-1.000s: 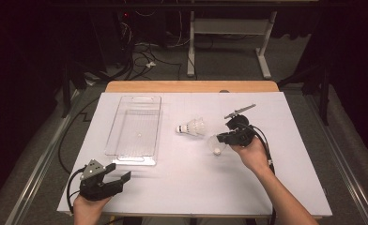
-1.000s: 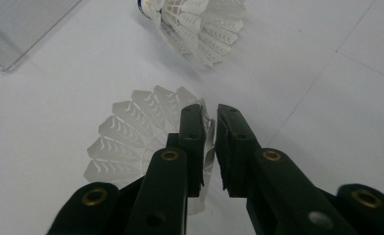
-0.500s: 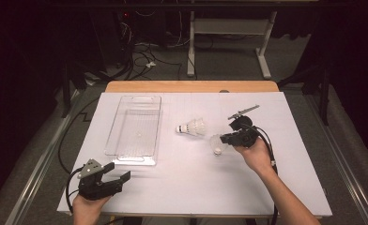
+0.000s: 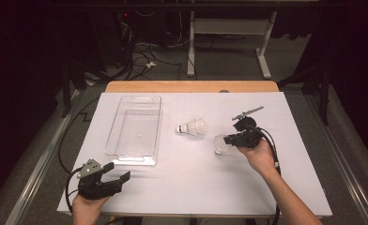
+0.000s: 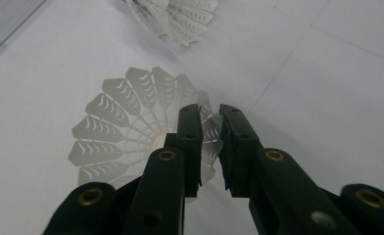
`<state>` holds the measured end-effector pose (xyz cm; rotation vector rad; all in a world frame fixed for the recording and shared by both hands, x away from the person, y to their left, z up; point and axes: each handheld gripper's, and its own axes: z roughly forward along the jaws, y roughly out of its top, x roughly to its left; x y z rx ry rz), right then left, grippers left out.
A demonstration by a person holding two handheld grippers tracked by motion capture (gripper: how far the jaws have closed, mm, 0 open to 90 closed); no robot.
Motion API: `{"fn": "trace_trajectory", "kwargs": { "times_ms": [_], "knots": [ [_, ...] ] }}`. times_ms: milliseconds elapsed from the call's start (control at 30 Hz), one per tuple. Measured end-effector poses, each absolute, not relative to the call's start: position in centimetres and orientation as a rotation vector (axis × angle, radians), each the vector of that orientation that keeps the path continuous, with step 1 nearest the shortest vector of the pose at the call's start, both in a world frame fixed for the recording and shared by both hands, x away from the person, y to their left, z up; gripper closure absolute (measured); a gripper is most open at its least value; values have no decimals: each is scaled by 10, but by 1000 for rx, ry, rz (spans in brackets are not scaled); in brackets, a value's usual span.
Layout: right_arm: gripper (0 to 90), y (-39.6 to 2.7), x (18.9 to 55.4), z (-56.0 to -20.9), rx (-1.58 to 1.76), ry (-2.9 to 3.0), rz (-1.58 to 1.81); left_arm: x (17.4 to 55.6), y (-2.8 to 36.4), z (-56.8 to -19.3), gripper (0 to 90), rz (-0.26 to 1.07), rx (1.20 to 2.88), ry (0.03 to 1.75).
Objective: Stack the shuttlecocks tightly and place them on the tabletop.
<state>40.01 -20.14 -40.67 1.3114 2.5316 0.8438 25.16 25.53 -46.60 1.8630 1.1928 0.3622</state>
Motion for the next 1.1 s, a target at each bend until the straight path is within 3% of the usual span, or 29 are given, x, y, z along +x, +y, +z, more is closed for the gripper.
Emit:
{"fn": "trace_trajectory", "kwargs": {
  "times_ms": [1100],
  "knots": [
    [667,-230,399,-428,1416,2494,775,252,254,-466,252,359,1872,1198]
  ]
}}
